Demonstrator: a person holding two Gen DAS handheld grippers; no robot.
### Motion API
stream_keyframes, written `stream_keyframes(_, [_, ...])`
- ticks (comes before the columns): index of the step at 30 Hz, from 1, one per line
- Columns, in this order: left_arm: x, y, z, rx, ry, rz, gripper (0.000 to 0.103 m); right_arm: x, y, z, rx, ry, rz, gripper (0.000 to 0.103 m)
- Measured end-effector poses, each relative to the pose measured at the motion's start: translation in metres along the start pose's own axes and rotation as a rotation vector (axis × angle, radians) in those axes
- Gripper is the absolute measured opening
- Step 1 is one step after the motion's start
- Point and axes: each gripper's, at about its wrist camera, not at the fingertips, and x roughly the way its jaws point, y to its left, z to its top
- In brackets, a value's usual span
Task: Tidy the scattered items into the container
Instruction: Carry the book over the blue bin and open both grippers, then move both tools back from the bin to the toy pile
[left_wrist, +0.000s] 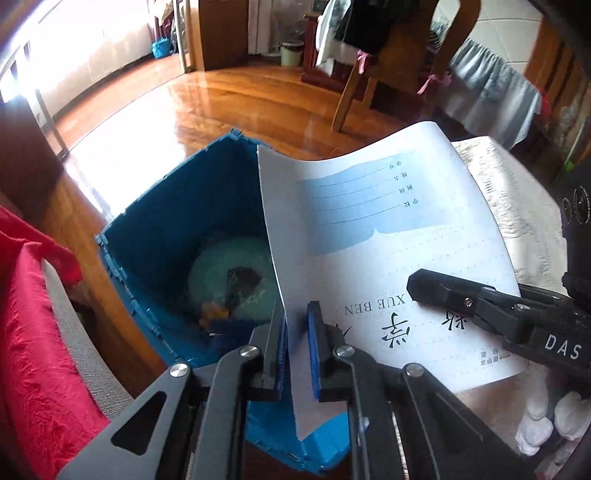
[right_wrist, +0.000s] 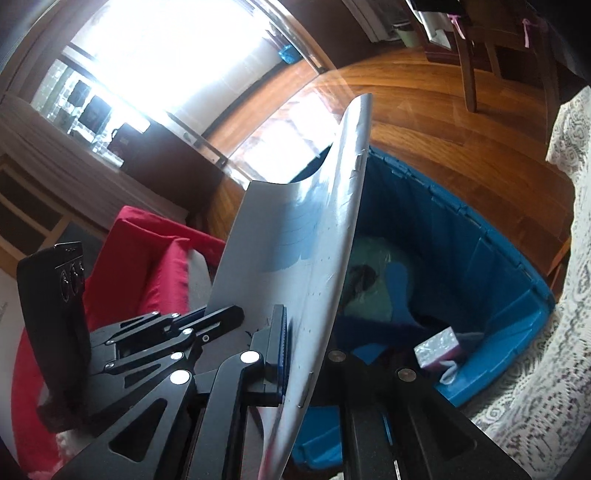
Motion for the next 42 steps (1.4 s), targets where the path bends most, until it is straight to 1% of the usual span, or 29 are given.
stream_keyframes(1, [0.012,0.006,0.0,-0.009,0.017,0.004,0.011,0.01,-0.004,0.001,0.011,0.017,-0.014,0.01])
stream_keyframes(2, [0.024,0.012,0.0,-0.018,0.035,0.008,0.012,0.019,-0.007,0.001,0.022,0.033,-0.028,0.013])
stream_keyframes(3, [0.031,0.015,0.0,-0.031,0.048,0.013,0.013,0.028,-0.009,0.001,0.025,0.049,-0.06,0.017])
stream_keyframes(4, [0.039,0.018,0.0,-0.044,0.061,0.019,0.016,0.037,-0.012,0.002,0.027,0.065,-0.092,0.03])
stream_keyframes(5, [0.05,0.021,0.0,-0.046,0.076,0.029,0.018,0.046,-0.012,0.002,0.022,0.072,-0.126,0.052])
stream_keyframes(6, [0.06,0.024,0.0,-0.044,0.103,0.049,0.023,0.054,-0.013,0.002,0.017,0.079,-0.16,0.062])
stream_keyframes(7, [0.071,0.026,0.0,-0.042,0.13,0.07,0.023,0.057,-0.016,0.002,0.014,0.091,-0.195,0.072])
stream_keyframes(10, [0.095,0.03,-0.002,-0.031,0.185,0.118,0.023,0.062,-0.022,0.001,0.019,0.113,-0.276,0.072])
stream_keyframes(12, [0.103,0.033,-0.005,-0.043,0.206,0.117,0.025,0.062,-0.029,0.0,0.034,0.129,-0.299,0.073])
stream_keyframes(13, [0.106,0.035,-0.007,-0.051,0.211,0.114,0.036,0.061,-0.03,0.0,0.034,0.13,-0.307,0.073])
stream_keyframes(14, [0.108,0.038,-0.009,-0.056,0.213,0.111,0.045,0.058,-0.03,-0.001,0.031,0.125,-0.312,0.078])
stream_keyframes(15, [0.108,0.037,-0.011,-0.057,0.217,0.105,0.07,0.054,-0.029,-0.001,0.029,0.12,-0.313,0.083])
stream_keyframes(16, [0.107,0.037,-0.012,-0.057,0.214,0.103,0.091,0.05,-0.026,0.0,0.028,0.111,-0.313,0.092])
stream_keyframes(17, [0.107,0.036,-0.014,-0.056,0.21,0.1,0.096,0.046,-0.023,0.0,0.027,0.101,-0.314,0.094])
stream_keyframes(18, [0.106,0.036,-0.015,-0.056,0.207,0.097,0.097,0.042,-0.021,0.0,0.026,0.092,-0.314,0.094])
stream_keyframes(24, [0.102,0.032,-0.016,-0.058,0.222,0.096,0.097,0.028,-0.002,0.001,0.009,0.063,-0.324,0.094])
stream_keyframes(29, [0.081,0.024,-0.014,-0.039,0.185,0.095,0.097,0.012,0.004,-0.005,0.0,0.05,-0.33,0.094])
stream_keyframes(32, [0.063,0.018,-0.012,-0.028,0.161,0.1,0.097,-0.004,0.008,-0.006,-0.01,0.022,-0.336,0.094])
stream_keyframes(37, [0.028,0.0,-0.009,0.0,0.116,0.107,0.097,-0.043,0.014,-0.012,-0.029,-0.038,-0.366,0.094])
stream_keyframes(41, [-0.004,-0.028,-0.01,0.049,0.065,0.103,0.097,-0.093,0.007,-0.026,-0.022,-0.097,-0.418,0.094])
stream_keyframes(42, [-0.013,-0.038,-0.01,0.063,0.051,0.085,0.097,-0.107,0.004,-0.031,-0.019,-0.112,-0.431,0.094])
